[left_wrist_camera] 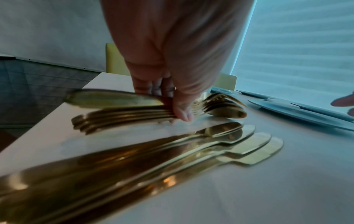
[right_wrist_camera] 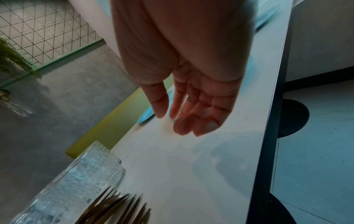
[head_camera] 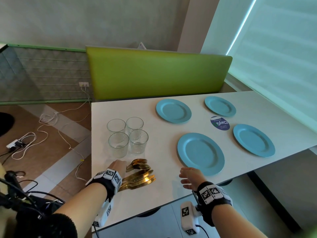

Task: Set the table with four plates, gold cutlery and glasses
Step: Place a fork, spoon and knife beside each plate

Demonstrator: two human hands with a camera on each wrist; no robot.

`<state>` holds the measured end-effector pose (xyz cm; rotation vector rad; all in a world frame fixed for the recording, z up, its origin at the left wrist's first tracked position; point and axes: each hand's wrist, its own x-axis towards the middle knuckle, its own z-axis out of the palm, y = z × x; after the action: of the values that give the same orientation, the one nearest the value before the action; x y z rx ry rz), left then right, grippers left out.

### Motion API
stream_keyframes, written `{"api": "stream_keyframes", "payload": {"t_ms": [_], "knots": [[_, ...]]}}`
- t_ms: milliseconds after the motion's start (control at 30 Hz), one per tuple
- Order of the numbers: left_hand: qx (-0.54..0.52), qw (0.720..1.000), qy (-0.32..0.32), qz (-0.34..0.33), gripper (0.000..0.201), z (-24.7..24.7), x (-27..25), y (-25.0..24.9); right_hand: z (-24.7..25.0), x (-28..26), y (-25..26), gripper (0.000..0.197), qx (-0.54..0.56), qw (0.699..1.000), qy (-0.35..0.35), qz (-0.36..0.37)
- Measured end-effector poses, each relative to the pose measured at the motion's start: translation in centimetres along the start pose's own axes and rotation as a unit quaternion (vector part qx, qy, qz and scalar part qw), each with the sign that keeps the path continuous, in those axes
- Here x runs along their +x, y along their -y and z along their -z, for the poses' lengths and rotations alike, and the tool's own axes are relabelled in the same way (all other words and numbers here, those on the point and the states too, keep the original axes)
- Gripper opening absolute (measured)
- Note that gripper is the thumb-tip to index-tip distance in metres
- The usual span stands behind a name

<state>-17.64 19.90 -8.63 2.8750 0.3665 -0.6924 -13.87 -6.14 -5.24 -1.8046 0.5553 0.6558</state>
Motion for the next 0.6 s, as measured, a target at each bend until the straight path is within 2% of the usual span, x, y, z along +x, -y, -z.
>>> {"api": "stream_keyframes", "payload": {"t_ms": [200, 367, 500, 600], "knots": [[0.023, 0.999, -0.013, -0.019, 0.035, -0.2, 0.0, -0.4, -0.3, -0.3, 0.2, 0.012, -0.009, 1.000, 0.005, 0.011], [-0.006, 0.999, -0.027, -0.040, 0.032, 0.9, -0.4, -1.6, 0.1, -0.7, 0.2, 0.006, -0.022, 1.000, -0.004, 0.017], [-0.098, 0.990, -0.039, -0.089, 0.030, 3.7, -0.7, -4.3, -0.1, -1.5, 0.8, 0.013, -0.042, 0.998, 0.001, 0.043], [-0.213, 0.969, -0.029, -0.119, 0.025, 5.9, -1.2, -7.3, -0.7, -2.3, 2.0, 0.013, -0.039, 0.996, 0.019, 0.072]]}}
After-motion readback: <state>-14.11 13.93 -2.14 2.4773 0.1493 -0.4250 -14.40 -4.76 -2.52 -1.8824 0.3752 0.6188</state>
